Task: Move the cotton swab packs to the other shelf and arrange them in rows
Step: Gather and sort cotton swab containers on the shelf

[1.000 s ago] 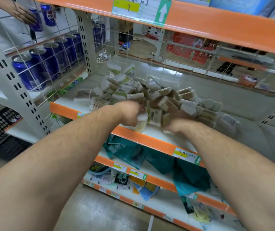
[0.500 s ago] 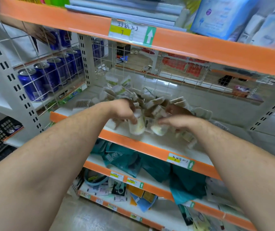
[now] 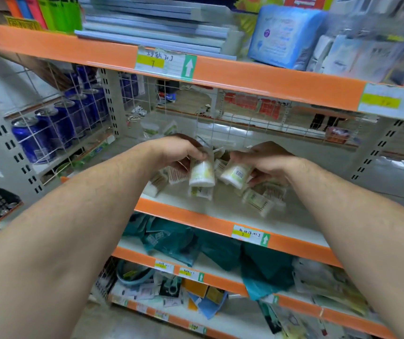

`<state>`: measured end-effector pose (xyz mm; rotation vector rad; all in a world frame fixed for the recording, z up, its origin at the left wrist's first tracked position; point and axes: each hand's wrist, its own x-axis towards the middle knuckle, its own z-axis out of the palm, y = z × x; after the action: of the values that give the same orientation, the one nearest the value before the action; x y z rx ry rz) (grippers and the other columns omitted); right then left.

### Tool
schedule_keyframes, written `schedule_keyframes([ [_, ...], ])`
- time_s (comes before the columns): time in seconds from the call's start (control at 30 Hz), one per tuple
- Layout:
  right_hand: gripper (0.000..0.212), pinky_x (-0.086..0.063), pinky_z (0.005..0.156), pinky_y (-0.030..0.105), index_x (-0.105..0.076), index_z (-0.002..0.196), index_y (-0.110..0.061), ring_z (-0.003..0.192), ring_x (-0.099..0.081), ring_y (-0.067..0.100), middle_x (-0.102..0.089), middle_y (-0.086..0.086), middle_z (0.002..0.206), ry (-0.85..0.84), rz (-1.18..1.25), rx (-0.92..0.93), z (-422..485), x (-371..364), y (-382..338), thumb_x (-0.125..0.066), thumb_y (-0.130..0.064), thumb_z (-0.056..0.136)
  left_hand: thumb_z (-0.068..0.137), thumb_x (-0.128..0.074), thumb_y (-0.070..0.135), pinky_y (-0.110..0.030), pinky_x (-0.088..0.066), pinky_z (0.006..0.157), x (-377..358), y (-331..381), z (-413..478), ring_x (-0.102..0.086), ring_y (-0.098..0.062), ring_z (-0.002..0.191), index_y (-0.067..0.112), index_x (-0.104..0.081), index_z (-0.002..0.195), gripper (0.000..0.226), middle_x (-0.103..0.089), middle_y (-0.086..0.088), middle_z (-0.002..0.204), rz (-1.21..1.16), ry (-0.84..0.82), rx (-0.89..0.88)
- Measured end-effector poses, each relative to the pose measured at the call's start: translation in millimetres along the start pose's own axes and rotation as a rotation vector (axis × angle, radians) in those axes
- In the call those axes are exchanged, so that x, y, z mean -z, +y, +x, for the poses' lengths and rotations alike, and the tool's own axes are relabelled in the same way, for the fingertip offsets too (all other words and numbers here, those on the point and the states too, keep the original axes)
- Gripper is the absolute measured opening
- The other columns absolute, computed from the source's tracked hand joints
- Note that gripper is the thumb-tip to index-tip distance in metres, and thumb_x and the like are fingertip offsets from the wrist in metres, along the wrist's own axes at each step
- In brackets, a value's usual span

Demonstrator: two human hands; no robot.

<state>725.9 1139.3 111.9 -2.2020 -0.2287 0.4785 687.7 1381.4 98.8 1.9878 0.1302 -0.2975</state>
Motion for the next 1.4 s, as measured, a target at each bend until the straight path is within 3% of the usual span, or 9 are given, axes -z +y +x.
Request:
schedule_keyframes([
  [0.1,0.093,-0.061,0.077,0.045,-0.071,0.095,-0.01,0.079,-0.075,0.025,-0.076,0.006,0.086,0.033,-0.014,0.009,-7.0,5.8,3.7,-0.077,-0.08,0.034,0.091,-0.062,0.013,-0.042,-0.055,0.087,-9.9,7.4,3.8,-0.068,-0.032,0.1,0.009,-0.066,0.112,0.021,-0.072,-0.014,0.107,-0.024,-0.033,-0.02],
  [0.2,0.068,-0.062,0.075,0.041,-0.07,0.095,-0.01,0.08,-0.074,0.022,-0.075,0.008,0.089,0.064,-0.003,0.011,-18.8,10.4,6.3,-0.077,-0.067,0.058,0.093,-0.058,0.008,-0.045,-0.054,0.092,-19.3,10.5,7.1,-0.067,-0.034,0.101,0.011,-0.067,0.106,0.016,-0.071,-0.016,0.11,-0.05,-0.064,-0.036],
  [0.43,0.028,-0.055,0.09,0.047,-0.056,0.078,-0.019,0.087,-0.064,0.027,-0.064,0.008,0.085,0.131,0.03,-0.095,-49.9,30.8,29.9,-0.074,-0.04,0.083,0.09,-0.061,0.005,-0.036,-0.056,0.076,-60.8,22.1,28.7,-0.069,-0.028,0.09,0.012,-0.068,0.101,0.015,-0.073,-0.012,0.095,-0.097,-0.194,-0.079],
  [0.53,0.036,-0.059,0.083,0.044,-0.057,0.09,-0.018,0.091,-0.066,0.023,-0.064,0.007,0.097,0.214,0.015,-0.141,-62.8,45.6,52.0,-0.078,-0.044,0.077,0.086,-0.063,0.004,-0.039,-0.055,0.086,-92.1,26.0,40.2,-0.064,-0.028,0.094,0.009,-0.064,0.097,0.012,-0.068,-0.013,0.098,-0.104,-0.29,-0.091],
  [0.77,0.079,-0.058,0.056,0.029,-0.056,0.131,-0.007,0.088,-0.064,0.021,-0.058,0.006,0.12,0.388,-0.049,-0.17,-115.1,102.7,106.9,-0.081,-0.051,0.071,0.083,-0.064,0.003,-0.03,-0.06,0.071,-168.6,56.7,47.8,-0.067,-0.023,0.085,0.009,-0.065,0.1,0.018,-0.068,-0.011,0.096,-0.069,-0.407,-0.118],
  [0.87,0.055,-0.057,0.058,0.031,-0.064,0.107,-0.008,0.084,-0.064,0.022,-0.063,0.009,0.106,0.439,-0.038,-0.193,-147.2,131.8,135.8,-0.081,-0.048,0.073,0.072,-0.069,0.011,-0.039,-0.058,0.084,-201.1,80.2,42.2,-0.072,-0.029,0.087,0.021,-0.067,0.114,0.043,-0.072,-0.013,0.101,-0.036,-0.401,-0.141],
  [1.03,0.047,-0.06,0.06,0.035,-0.065,0.097,-0.012,0.083,-0.065,0.024,-0.066,0.009,0.098,0.537,-0.003,-0.249,-216.8,185.1,197.3,-0.083,-0.048,0.071,0.062,-0.079,0.01,-0.038,-0.059,0.073,-278.3,128.6,22.6,-0.067,-0.026,0.081,0.011,-0.068,0.094,0.034,-0.066,-0.015,0.094,-0.068,-0.4,-0.246],
  [1.2,0.05,-0.061,0.064,0.043,-0.065,0.093,-0.016,0.078,-0.068,0.026,-0.065,0.006,0.097,0.618,-0.025,-0.322,-294.0,241.0,261.6,-0.082,-0.055,0.068,0.066,-0.079,0.019,-0.027,-0.035,0.05,-373.9,171.7,0.8,-0.048,-0.016,0.058,0.013,-0.061,0.09,0.031,-0.056,-0.006,0.077,0.011,-0.461,-0.304],
  [1.4,0.049,-0.061,0.062,0.04,-0.063,0.095,-0.017,0.07,-0.065,0.019,-0.061,0.001,0.095,0.722,-0.034,-0.403,-388.8,289.4,328.9,-0.082,-0.055,0.068,0.072,-0.072,0.004,-0.045,-0.06,0.074,-499.3,211.5,-21.7,-0.068,-0.035,0.078,0.023,-0.044,0.127,0.064,-0.067,-0.026,0.102,-0.017,-0.735,-0.248],
])
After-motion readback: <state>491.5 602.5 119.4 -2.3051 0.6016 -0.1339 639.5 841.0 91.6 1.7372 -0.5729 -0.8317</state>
